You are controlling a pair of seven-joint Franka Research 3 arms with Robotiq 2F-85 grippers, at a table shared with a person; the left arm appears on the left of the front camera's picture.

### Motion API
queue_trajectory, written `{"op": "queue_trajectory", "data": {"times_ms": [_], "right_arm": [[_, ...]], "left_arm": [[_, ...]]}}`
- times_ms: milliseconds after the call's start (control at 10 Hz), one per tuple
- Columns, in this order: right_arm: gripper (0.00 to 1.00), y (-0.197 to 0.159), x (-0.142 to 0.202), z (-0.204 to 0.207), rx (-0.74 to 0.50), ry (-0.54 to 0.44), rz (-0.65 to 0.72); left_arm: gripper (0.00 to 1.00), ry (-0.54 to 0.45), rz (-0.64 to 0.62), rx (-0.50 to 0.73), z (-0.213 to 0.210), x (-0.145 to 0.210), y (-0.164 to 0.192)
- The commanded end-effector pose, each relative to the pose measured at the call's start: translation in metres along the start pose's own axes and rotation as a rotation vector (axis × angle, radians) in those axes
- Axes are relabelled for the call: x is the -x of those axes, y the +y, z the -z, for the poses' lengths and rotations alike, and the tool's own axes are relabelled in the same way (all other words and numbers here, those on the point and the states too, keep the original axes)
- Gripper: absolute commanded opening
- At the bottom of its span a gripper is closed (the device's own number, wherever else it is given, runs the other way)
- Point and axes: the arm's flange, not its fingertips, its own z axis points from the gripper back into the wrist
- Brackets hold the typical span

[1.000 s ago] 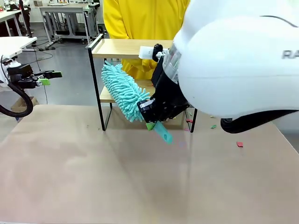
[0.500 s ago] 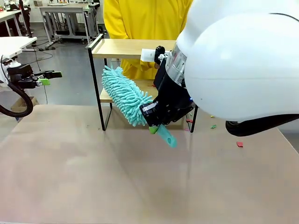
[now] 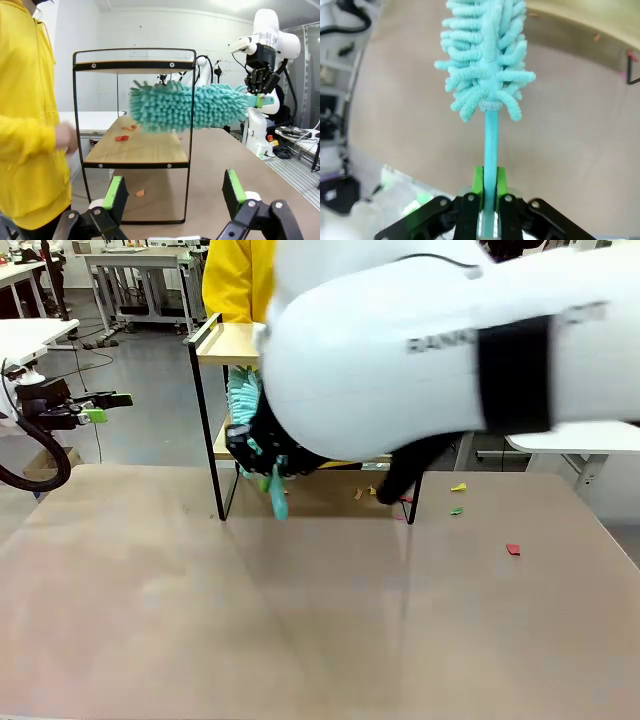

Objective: Clean the shelf.
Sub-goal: Clean the specific section of the Shelf indicated by the human with the Duster.

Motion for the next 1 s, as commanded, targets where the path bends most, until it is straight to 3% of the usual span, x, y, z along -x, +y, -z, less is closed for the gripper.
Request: {"op": "queue_trajectory", "data": {"times_ms": [0,400,900], "right_arm": [[0.13,0.044,-0.030,0.020,0.034,-0.046,0.086],[0.13,0.069,-0.075,0.050,0.076,-0.103,0.143],[0.13,0.052,-0.102,0.093,0.076,0.019,0.181]], "left_arm": [[1.00,0.006,0.014,0.006,0.001,-0.001,-0.003],[1.00,0.006,0.014,0.006,0.001,-0.001,-0.003],[1.00,0.006,0.014,0.006,0.001,-0.001,-0.003]]}}
